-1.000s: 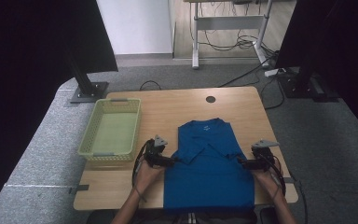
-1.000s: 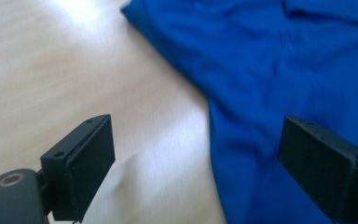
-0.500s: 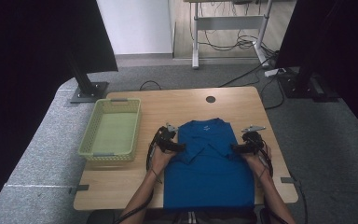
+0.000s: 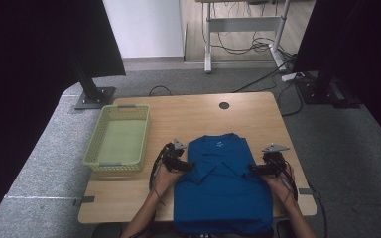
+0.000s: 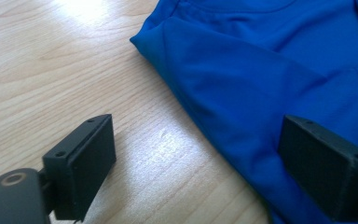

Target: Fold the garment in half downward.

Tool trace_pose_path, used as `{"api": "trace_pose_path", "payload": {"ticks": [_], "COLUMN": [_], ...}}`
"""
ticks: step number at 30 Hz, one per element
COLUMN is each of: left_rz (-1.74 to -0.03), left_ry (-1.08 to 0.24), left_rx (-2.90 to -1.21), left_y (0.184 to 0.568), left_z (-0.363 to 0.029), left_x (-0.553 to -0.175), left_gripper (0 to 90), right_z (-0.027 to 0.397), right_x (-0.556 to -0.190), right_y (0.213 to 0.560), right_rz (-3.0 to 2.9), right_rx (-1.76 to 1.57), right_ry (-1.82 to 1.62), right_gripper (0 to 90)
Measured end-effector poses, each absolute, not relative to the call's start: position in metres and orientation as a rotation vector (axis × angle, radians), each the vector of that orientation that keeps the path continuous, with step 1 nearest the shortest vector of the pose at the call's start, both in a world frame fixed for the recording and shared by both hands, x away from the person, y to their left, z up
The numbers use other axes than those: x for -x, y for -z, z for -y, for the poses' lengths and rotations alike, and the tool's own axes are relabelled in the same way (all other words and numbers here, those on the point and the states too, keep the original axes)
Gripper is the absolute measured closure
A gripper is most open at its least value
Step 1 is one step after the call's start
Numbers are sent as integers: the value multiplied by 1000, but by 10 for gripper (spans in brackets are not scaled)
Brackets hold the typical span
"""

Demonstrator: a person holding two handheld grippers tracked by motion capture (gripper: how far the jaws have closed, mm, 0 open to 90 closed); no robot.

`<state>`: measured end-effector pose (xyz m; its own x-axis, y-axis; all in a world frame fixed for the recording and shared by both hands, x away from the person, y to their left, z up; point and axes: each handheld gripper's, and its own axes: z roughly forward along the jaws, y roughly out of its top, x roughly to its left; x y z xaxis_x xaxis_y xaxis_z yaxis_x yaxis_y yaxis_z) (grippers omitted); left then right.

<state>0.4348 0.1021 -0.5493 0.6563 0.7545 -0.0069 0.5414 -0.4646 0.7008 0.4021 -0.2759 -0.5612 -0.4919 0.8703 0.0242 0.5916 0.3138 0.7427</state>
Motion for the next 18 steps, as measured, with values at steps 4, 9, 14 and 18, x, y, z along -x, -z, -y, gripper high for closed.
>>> {"api": "trace_pose_path", "payload": {"ticks": [4,9,14,18], "left_rz": [-982,-993,-1020,-1066], "left_ry": [-399,-409,-392,-397], "left_rx": [-2154,-2130,-2140,-2132], "left_y": [542,534,538,540], "left_z": [-100,-93,-87,-97], "left_x": [-444,-463,-478,-482], "left_gripper": [178,238,385,570], "right_z": [276,276,276,276], "right_x": [-402,-402,-402,-402], "right_y": [561,561,561,561], "right_rz": [-2204,-2206,-2206,-2207], "right_rx": [-1304,-1302,-1302,-1301], "right_ry": [-999,-1000,-1000,-1000], "right_gripper": [126,125,125,125]}}
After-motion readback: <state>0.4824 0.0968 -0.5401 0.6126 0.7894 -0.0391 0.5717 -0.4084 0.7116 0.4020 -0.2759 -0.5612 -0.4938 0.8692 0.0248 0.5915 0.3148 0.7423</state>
